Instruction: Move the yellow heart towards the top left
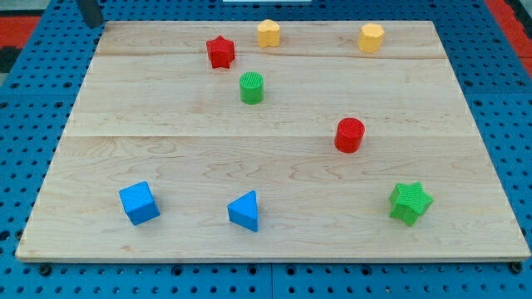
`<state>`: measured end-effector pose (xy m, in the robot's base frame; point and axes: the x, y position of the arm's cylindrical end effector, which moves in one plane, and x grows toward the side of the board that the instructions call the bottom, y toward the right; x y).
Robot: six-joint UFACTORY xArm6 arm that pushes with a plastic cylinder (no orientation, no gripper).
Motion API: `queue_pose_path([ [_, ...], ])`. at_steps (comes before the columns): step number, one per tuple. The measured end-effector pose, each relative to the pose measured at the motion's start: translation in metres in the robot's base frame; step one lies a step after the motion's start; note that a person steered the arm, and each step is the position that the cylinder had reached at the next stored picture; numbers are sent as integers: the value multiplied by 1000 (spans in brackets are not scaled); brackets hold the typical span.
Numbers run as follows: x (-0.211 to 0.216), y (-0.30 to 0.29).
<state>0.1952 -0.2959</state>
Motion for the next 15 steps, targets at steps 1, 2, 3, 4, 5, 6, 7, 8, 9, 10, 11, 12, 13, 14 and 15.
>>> queue_pose_path([
  [1,2,-1],
  [2,2,-1],
  [3,2,39],
  [4,2,106],
  [5,-4,144],
  [6,-3,175],
  [7,-4,179],
  [8,-3,198],
  [9,-3,224],
  [10,-2,247],
  [11,-3,312],
  [12,-2,384],
  [13,14,398],
  [14,16,336],
  [15,42,322],
])
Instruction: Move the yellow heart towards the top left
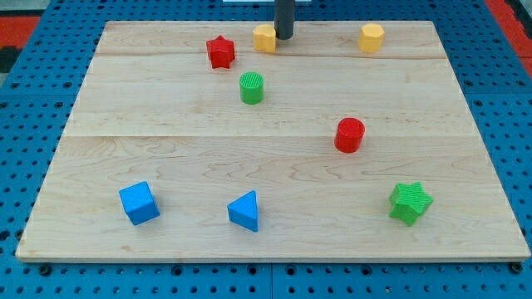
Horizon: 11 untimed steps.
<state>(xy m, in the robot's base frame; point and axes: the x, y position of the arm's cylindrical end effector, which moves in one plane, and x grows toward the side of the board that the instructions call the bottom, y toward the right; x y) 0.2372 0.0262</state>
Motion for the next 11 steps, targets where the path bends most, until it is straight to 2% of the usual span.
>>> queue_pose_path([
  [1,11,-9],
  [2,-15,-61],
  [4,-16,-66],
  [5,-29,-43],
  [6,-40,-77],
  [7,-19,-121],
  [9,22,-117],
  [10,12,-142],
  [11,-2,-134],
])
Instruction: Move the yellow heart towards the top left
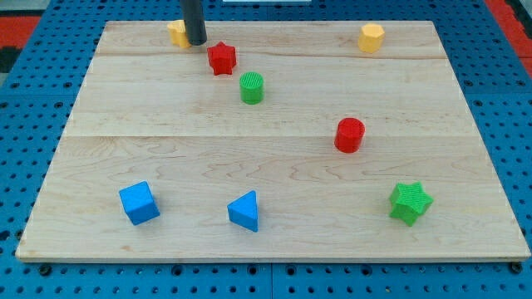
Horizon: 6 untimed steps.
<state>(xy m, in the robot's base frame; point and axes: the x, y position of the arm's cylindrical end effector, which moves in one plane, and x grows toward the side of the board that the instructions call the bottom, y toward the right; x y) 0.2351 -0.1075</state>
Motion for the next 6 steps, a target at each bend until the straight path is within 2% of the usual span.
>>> queue_pose_path([
  [1,-4,25],
  [2,-17,5],
  [3,-25,14],
  [5,-8,-21],
  [6,-25,-44],
])
